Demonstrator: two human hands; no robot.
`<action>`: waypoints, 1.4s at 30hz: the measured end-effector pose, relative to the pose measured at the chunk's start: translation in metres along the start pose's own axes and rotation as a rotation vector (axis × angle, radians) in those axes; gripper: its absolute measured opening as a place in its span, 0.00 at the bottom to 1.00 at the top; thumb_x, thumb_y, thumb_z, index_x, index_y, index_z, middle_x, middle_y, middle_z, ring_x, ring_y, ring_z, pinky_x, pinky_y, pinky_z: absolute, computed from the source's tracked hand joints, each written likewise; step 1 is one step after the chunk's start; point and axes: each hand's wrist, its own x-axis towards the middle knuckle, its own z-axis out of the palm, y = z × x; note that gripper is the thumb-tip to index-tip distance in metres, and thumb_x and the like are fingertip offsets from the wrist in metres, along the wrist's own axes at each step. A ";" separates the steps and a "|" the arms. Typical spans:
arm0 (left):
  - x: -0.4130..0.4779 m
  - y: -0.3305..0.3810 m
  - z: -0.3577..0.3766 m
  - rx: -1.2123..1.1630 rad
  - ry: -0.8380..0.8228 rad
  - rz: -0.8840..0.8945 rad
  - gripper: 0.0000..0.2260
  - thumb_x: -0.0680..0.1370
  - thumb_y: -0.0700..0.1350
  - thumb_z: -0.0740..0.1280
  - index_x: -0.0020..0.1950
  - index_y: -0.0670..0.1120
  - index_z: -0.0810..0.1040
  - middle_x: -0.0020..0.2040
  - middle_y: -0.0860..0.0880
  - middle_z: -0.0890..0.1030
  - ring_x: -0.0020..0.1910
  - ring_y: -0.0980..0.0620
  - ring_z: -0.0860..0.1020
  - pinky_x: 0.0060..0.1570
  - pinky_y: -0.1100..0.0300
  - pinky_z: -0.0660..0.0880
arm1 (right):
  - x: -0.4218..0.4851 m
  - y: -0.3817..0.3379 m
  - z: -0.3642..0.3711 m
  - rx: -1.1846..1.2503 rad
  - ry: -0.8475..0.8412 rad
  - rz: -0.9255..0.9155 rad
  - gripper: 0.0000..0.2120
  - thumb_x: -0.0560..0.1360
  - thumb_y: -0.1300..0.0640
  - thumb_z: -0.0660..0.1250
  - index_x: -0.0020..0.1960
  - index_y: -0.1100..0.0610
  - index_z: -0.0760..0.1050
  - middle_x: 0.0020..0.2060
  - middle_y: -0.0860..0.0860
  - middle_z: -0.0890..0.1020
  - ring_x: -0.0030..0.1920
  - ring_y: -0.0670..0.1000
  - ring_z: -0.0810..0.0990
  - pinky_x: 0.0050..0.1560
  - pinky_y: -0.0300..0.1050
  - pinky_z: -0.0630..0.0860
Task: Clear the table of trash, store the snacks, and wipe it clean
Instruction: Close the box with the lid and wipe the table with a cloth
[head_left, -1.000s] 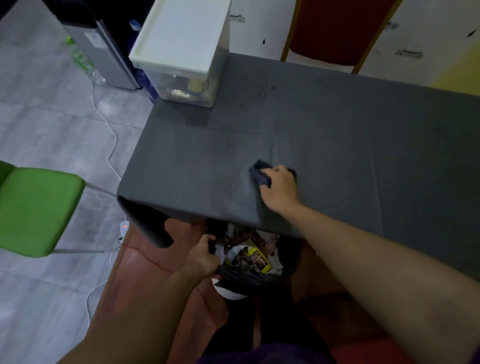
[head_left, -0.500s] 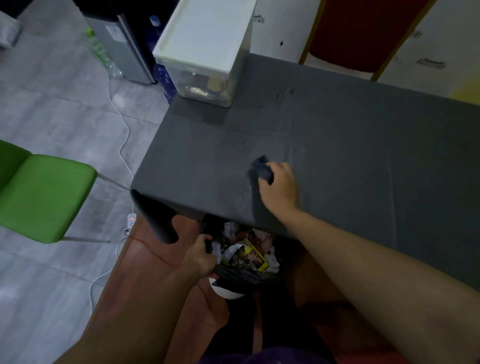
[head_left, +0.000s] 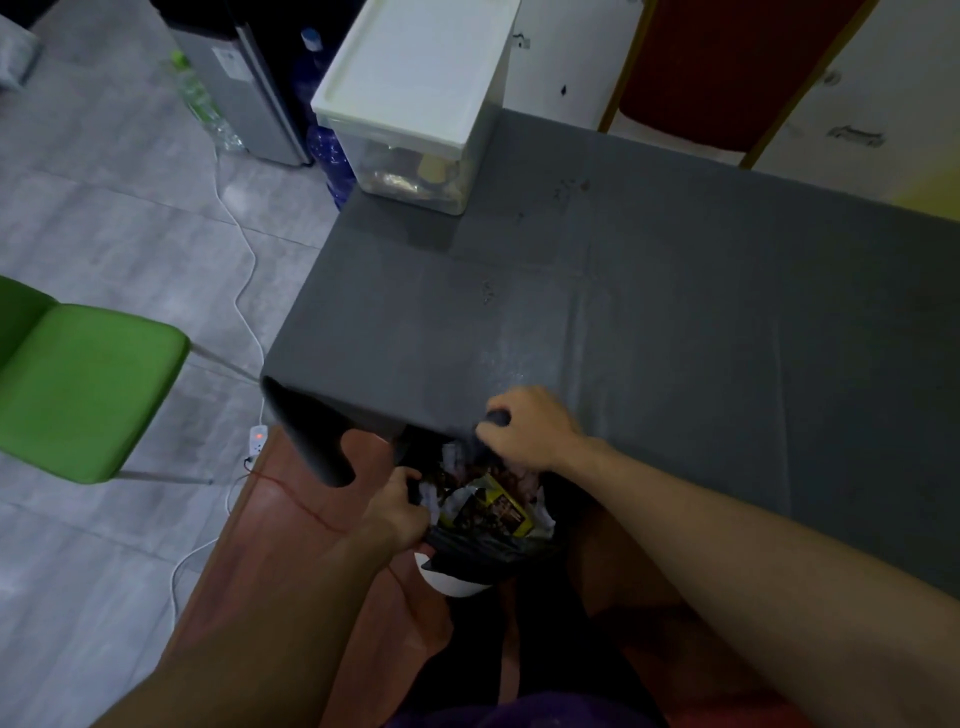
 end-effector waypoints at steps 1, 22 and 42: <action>0.000 0.001 0.001 0.002 -0.003 0.000 0.20 0.75 0.40 0.68 0.64 0.48 0.66 0.56 0.45 0.76 0.51 0.47 0.78 0.44 0.55 0.78 | 0.002 0.006 -0.006 -0.020 0.140 0.039 0.14 0.72 0.48 0.66 0.35 0.55 0.69 0.33 0.49 0.76 0.36 0.54 0.75 0.34 0.45 0.66; -0.005 0.051 0.044 0.074 -0.118 0.039 0.20 0.78 0.38 0.65 0.69 0.44 0.65 0.56 0.44 0.76 0.48 0.50 0.75 0.31 0.68 0.71 | -0.011 0.092 -0.062 -0.005 0.650 0.288 0.06 0.76 0.53 0.66 0.50 0.54 0.76 0.51 0.53 0.76 0.51 0.55 0.75 0.49 0.52 0.75; 0.008 0.069 0.059 0.057 -0.103 -0.012 0.27 0.76 0.36 0.65 0.74 0.47 0.65 0.61 0.43 0.77 0.41 0.58 0.78 0.27 0.71 0.73 | 0.034 0.129 -0.098 -0.131 0.570 0.269 0.20 0.79 0.49 0.63 0.71 0.47 0.70 0.69 0.51 0.70 0.66 0.61 0.67 0.65 0.59 0.68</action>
